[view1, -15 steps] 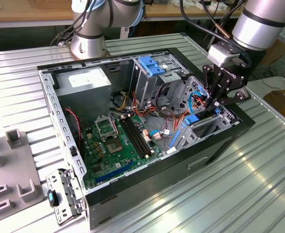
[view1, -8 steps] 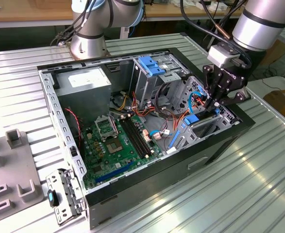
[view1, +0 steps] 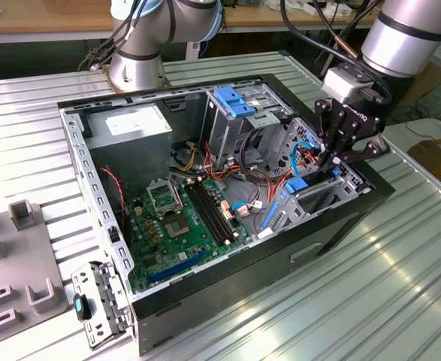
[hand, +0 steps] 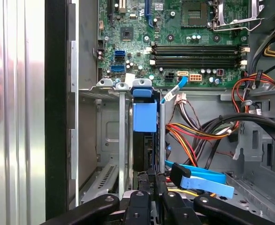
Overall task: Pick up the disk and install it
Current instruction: 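Insert the first disk wire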
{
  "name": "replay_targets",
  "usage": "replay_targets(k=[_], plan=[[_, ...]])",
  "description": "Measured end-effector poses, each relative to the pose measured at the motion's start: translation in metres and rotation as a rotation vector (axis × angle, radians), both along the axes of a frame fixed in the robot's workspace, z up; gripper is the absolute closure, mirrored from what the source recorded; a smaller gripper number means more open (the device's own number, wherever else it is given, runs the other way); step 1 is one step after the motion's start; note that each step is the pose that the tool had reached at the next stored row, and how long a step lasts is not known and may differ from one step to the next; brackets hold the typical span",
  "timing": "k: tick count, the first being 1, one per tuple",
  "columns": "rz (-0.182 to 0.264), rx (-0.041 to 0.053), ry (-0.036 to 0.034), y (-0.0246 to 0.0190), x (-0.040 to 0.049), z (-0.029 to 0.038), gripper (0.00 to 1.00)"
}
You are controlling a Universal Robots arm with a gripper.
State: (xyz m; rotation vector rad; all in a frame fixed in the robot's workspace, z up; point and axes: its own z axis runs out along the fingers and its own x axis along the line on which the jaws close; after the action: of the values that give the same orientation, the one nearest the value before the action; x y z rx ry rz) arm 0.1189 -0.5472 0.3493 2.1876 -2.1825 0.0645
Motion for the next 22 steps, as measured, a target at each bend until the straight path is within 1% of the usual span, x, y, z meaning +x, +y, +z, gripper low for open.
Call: replay_targets(k=[4, 6, 10, 12, 20, 22], plan=[[0.000, -0.0003, -0.0003, 0.0000, -0.0003, 0.0002, 0.84], [0.000, -0.0003, -0.0030, 0.0000, -0.0015, 0.0002, 0.84], [0.000, 0.0000, -0.0051, 0.0000, -0.0015, 0.0001, 0.84], [0.000, 0.0009, -0.0086, -0.0004, -0.0021, -0.0011, 0.84], [0.000, 0.0072, -0.0113, -0.0013, -0.0028, -0.0026, 0.84], [0.000, 0.0065, -0.0114, -0.0013, -0.0028, 0.0000, 0.84]])
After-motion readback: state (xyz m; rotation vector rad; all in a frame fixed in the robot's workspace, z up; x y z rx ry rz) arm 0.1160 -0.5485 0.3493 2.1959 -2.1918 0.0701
